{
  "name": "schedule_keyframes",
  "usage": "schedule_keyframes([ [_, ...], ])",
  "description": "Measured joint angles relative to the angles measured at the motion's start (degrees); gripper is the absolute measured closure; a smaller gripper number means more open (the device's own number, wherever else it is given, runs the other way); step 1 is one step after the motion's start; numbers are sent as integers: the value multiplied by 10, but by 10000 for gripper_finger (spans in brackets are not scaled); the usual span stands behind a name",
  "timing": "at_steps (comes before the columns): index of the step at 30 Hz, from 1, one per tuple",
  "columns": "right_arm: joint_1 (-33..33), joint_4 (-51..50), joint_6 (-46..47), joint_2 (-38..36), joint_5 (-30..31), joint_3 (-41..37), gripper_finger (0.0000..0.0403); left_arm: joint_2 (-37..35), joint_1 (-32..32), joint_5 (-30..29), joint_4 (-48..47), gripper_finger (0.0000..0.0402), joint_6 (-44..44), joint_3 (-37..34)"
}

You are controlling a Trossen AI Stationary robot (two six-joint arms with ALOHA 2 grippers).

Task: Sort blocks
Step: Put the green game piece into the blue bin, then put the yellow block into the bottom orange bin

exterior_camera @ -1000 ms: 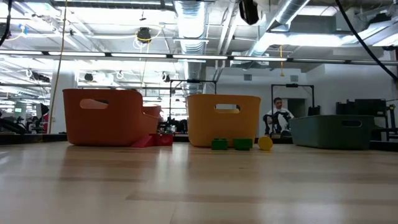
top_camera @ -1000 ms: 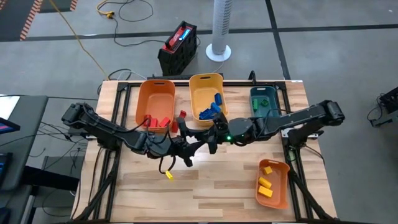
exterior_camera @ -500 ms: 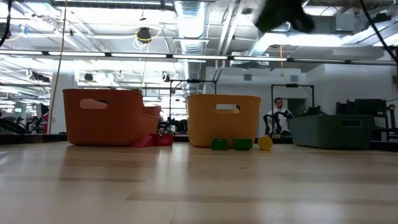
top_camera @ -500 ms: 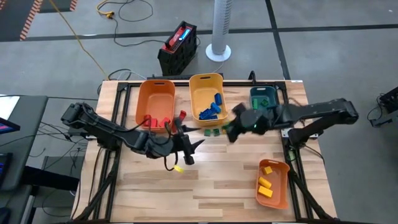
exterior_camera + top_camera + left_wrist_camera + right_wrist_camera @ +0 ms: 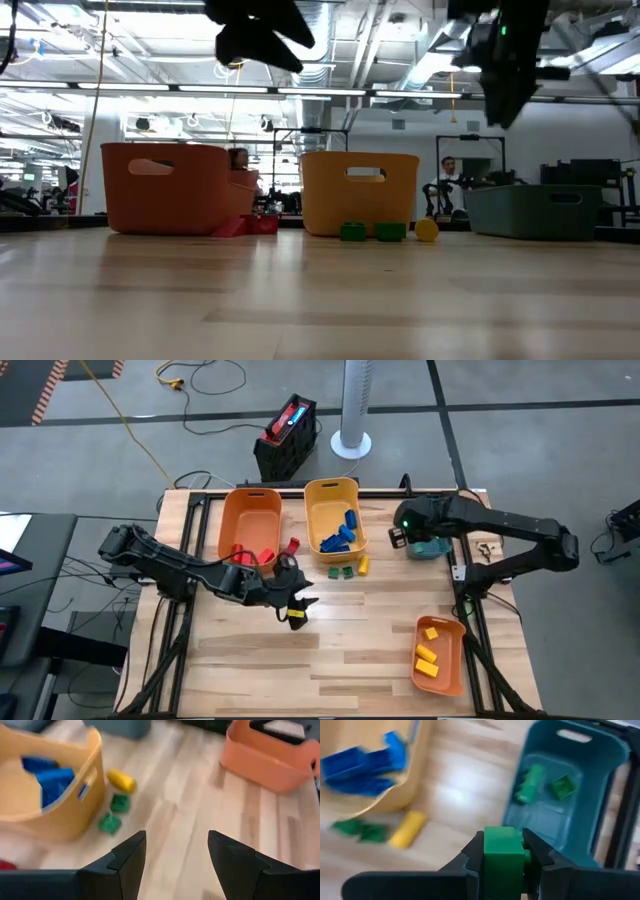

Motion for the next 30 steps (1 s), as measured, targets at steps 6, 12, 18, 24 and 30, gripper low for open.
schedule_keyframes([
  [6, -92, 24, -54, 7, -34, -75, 316, -29, -3, 46, -53, 194, -25, 0],
  [12, -137, 119, -89, 7, -121, -161, 315, -62, -6, 47, -104, 194, -49, 0],
  [18, -161, 141, -99, 7, -126, -193, 297, -64, -6, 46, -113, 194, -40, 0],
  [24, -180, 145, -119, 6, -139, -193, 237, -61, -6, 45, -112, 194, -39, 0],
  [30, -182, 152, -125, 6, -151, -192, 188, -61, -6, 44, -111, 194, -38, 0],
])
